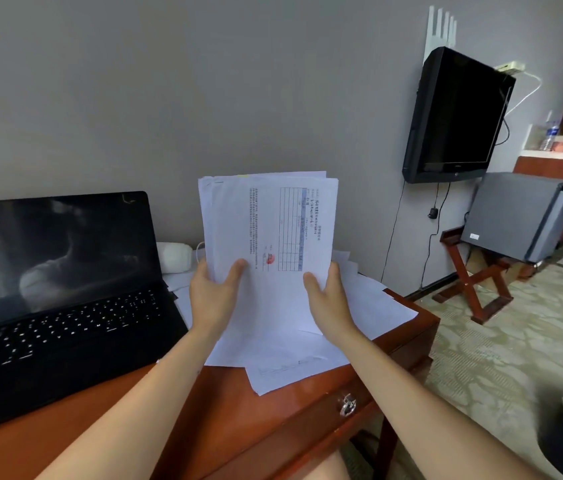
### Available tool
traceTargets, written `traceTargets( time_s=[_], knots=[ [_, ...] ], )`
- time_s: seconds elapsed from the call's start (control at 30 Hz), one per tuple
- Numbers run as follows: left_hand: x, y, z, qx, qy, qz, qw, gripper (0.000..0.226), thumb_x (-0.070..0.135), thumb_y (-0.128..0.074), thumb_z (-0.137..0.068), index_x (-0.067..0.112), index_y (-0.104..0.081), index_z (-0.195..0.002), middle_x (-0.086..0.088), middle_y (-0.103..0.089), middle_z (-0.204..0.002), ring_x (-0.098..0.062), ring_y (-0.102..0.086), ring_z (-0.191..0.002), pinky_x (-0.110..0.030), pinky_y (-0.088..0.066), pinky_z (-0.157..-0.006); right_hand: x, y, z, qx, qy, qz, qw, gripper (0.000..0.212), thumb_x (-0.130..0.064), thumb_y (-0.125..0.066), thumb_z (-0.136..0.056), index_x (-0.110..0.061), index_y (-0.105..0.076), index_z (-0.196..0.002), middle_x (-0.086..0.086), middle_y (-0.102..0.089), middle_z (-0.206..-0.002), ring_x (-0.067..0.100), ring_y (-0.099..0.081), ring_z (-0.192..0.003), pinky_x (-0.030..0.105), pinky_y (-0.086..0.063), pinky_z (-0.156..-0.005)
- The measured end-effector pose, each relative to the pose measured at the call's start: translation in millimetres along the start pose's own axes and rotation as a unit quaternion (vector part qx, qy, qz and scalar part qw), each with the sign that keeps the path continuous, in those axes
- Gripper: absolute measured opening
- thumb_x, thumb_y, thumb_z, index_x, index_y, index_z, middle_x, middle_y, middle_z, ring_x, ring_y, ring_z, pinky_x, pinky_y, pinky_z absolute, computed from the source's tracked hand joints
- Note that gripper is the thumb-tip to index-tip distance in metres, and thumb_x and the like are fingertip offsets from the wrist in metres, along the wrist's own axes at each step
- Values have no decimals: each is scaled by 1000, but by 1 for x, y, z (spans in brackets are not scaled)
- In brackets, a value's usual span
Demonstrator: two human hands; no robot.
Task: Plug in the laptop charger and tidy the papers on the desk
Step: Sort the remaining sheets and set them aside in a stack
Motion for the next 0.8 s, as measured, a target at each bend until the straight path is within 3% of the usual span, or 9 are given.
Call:
traceTargets(
  time_s=[0.07, 0.17, 0.27, 0.33, 0.43, 0.53, 0.6, 0.7, 0.8],
  knots=[
    [-8, -1, 0, -11, 1, -26, 1000, 36, 23, -70, -99, 28, -56, -131, 22, -65, -114, 3, -63, -104, -11, -47, -81, 3, -3, -2, -37, -25, 33, 998, 38, 2, -40, -100, -24, -40, -128, -18, -58, -118, -11, -59, -94, 5, -48, -72],
    [-25, 5, -2, -31, 17, -62, 997, 37, 14, -63, -101, 25, -55, -136, 17, -65, -116, 1, -62, -104, -11, -45, -78, 12, -1, -3, -75, -42, 75, 993, 37, -3, -40, -104, -25, -39, -134, -14, -56, -123, -8, -55, -105, 2, -45, -76],
    [-52, 13, 3, -100, 64, -108, 987, 34, 17, -61, -103, 23, -58, -137, 9, -67, -119, -15, -64, -112, -15, -45, -78, 21, 5, -1, -55, -50, 65, 995, 40, -6, -42, -105, -22, -42, -142, -12, -57, -129, 1, -55, -115, 17, -46, -97],
    [-65, 17, 11, -132, 69, -130, 980, 30, 17, -59, -104, 25, -59, -133, 12, -68, -116, -15, -66, -112, -17, -47, -81, 29, 8, 2, -32, -56, 48, 997, 40, -6, -44, -104, -23, -45, -141, -18, -59, -123, -3, -56, -112, 14, -47, -92],
    [-67, 21, 19, -114, 52, -144, 982, 26, 12, -54, -106, 29, -57, -126, 15, -68, -111, -6, -67, -99, -18, -52, -75, 35, 7, 5, -68, -64, 41, 995, 37, -8, -46, -105, -25, -48, -137, -20, -61, -122, -2, -58, -115, 12, -49, -89],
    [-64, 36, 17, -62, 38, -164, 984, 21, 6, -50, -104, 20, -61, -116, 0, -70, -99, -22, -70, -71, -26, -55, -51, 46, 9, 10, -150, -63, 76, 984, 28, -22, -49, -106, -26, -55, -134, -11, -66, -124, 4, -62, -115, 26, -51, -99],
    [-58, 48, 13, -30, 14, -175, 984, 19, 4, -50, -103, 13, -62, -113, -9, -67, -92, -23, -64, -53, -28, -51, -42, 55, 26, 8, -125, -55, 164, 977, 33, -35, -48, -106, -27, -55, -137, -9, -61, -127, 9, -55, -123, 33, -44, -109],
    [-55, 61, 9, 1, -3, -180, 984, 20, 3, -50, -103, 15, -58, -116, -4, -64, -97, -26, -66, -68, -25, -52, -43, 68, 63, 6, -61, -46, 396, 915, 54, -54, -43, -102, -27, -43, -149, -1, -46, -147, 21, -29, -143, 40, -23, -121],
    [-60, 65, 8, 3, 15, -186, 982, 19, 4, -50, -102, 16, -57, -116, -2, -63, -101, -31, -69, -80, -25, -53, -48, 78, 71, 17, -152, -98, 492, 851, 101, -88, -34, -84, -26, -14, -161, 2, -12, -168, 23, 0, -155, 46, -2, -126]
  ],
)
Point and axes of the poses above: each hand's wrist, its own z-axis away from the middle knuckle, its own y-axis out of the back of the hand, x = y × z, the point moved 5 cm from there along -z, towards the middle knuckle
